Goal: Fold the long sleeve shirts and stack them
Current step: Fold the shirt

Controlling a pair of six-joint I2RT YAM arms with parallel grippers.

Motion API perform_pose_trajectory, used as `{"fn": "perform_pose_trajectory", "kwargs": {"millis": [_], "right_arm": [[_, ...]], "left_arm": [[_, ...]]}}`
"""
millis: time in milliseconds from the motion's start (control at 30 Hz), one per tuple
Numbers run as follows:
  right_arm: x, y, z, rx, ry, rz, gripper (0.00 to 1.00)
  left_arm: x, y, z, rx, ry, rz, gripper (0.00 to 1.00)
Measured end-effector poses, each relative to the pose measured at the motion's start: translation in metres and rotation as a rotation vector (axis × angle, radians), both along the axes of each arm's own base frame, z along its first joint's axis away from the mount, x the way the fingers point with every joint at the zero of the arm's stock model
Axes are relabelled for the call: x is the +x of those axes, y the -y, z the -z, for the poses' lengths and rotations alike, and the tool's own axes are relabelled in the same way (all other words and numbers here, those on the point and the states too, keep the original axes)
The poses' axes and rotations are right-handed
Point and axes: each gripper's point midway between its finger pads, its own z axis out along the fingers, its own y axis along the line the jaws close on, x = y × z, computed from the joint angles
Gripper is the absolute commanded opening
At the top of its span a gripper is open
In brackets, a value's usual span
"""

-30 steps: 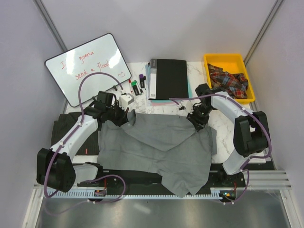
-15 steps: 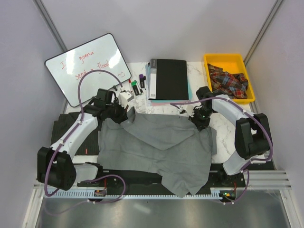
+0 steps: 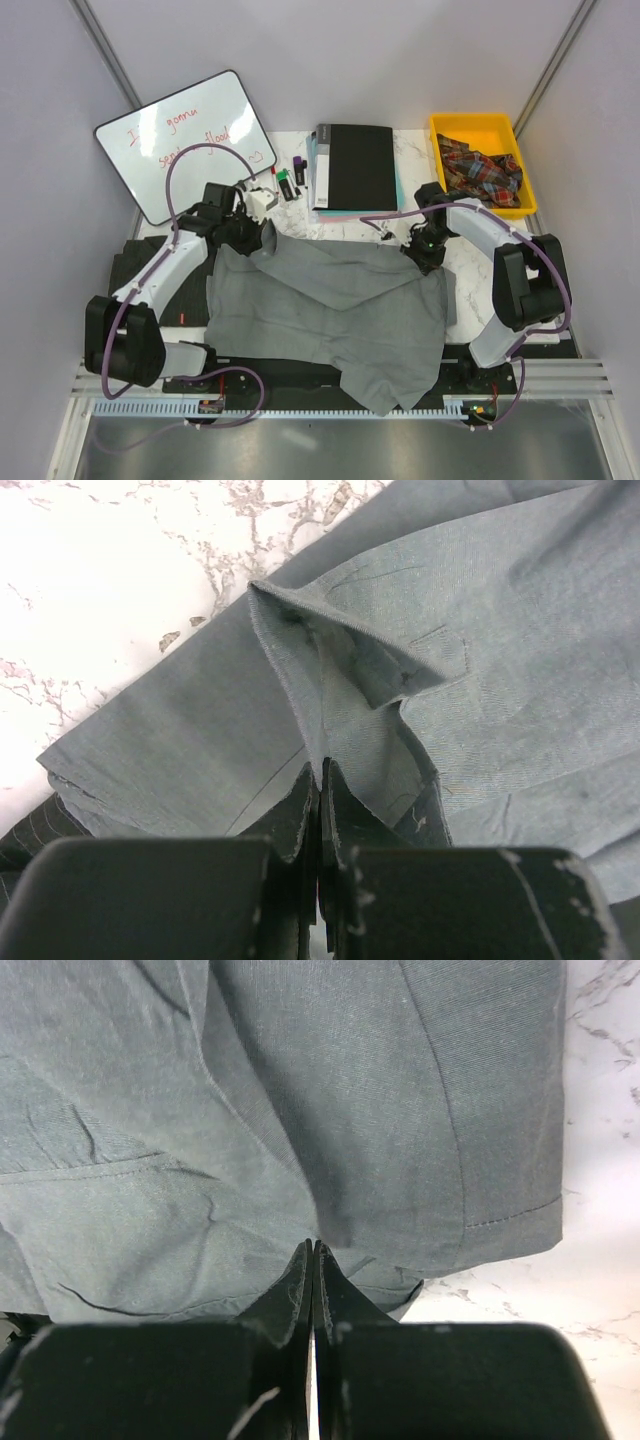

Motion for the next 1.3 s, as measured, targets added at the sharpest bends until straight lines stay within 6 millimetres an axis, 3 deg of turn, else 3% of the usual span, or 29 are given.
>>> {"fn": "perform_pose_trajectory", "kwargs": {"millis": [33,67,100,133,200,233,333,500,600,700,867,1033,1300], "right_arm": [[-0.001,0.000,0.001,-0.001,-0.006,-0.001,0.01],[-0.002,0.000,0.001,0.000,-0.012,-0.002,0.15],[-0.005,-0.001,0.001,0.004,-0.023,-0.004,0.24],[-0.008,-0.001,0.000,0.009,-0.036,-0.004,0.32],[-0.014,-0.004,-0.004,0.024,-0.065,-0.005,0.53],[-0.015,-0.005,-0.008,0.030,-0.074,0.000,0.57],[-0.006,-0.009,-0.023,0.056,-0.058,0.016,0.58],[0.041,-0.005,-0.053,0.073,0.070,0.097,0.55],[0.065,0.002,-0.051,0.036,0.119,0.133,0.53],[0.083,0.008,-0.033,-0.013,0.125,0.144,0.53],[0.093,0.017,-0.004,-0.080,0.099,0.142,0.52],[0.092,0.016,0.002,-0.081,0.087,0.131,0.56],[0.066,0.019,0.032,-0.095,0.019,0.116,0.48]], "left_arm": [[0.000,-0.002,0.002,0.004,-0.001,-0.004,0.03],[0.000,-0.003,0.004,0.008,0.000,-0.005,0.08],[0.000,-0.004,0.007,0.014,-0.001,-0.007,0.12],[0.000,-0.006,0.010,0.022,0.000,-0.008,0.31],[-0.003,-0.010,0.016,0.045,-0.004,-0.005,0.48],[-0.004,-0.012,0.020,0.061,-0.005,-0.005,0.56],[-0.003,-0.022,0.027,0.099,-0.009,-0.019,0.66],[0.005,-0.039,0.022,0.125,0.013,-0.027,0.68],[0.017,-0.032,0.006,0.106,0.038,0.044,0.66],[0.038,-0.021,-0.002,0.091,0.065,0.134,0.64],[0.051,-0.017,0.029,0.117,0.008,0.231,0.63],[0.051,-0.018,0.055,0.139,-0.070,0.268,0.66],[0.057,-0.019,0.073,0.162,-0.091,0.312,0.63]]}}
